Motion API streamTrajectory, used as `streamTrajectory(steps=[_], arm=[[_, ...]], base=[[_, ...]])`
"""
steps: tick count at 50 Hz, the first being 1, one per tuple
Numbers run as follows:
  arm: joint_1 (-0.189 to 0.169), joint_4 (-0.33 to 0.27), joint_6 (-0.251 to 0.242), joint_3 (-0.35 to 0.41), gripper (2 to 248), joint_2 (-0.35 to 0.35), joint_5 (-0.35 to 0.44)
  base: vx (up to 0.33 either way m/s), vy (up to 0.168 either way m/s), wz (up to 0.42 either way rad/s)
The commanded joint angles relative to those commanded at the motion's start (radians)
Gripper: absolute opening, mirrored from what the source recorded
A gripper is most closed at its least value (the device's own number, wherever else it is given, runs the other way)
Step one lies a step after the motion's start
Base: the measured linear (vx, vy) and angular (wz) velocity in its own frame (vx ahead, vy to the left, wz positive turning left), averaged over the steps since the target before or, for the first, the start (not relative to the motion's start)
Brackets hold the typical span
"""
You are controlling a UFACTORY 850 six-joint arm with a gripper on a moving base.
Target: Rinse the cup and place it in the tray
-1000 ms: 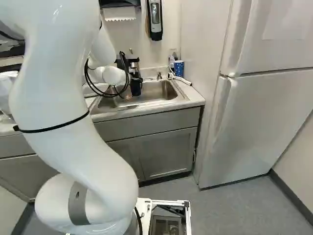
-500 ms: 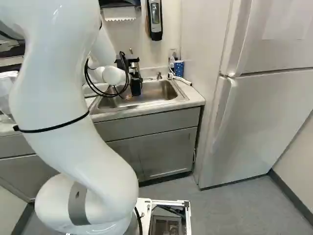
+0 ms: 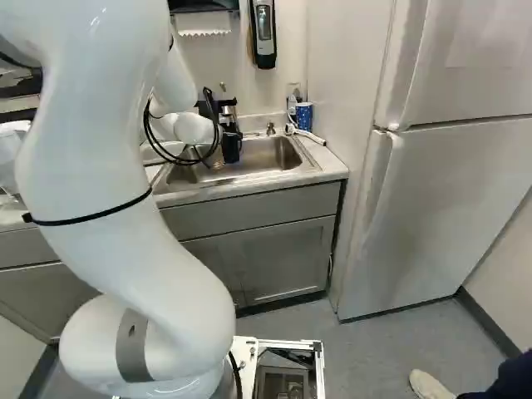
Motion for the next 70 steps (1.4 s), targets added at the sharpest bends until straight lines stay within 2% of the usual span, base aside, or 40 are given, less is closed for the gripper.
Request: streamTrajectory(steps=[53,70], arm=[[0.001,0.000,0.000,0.000,126,0.000,0.000],[0.039,0.000,0.000,0.032,126,0.029,0.000]], base=[[0.000,0.000,0.000],[0.000,0.000,0.000]])
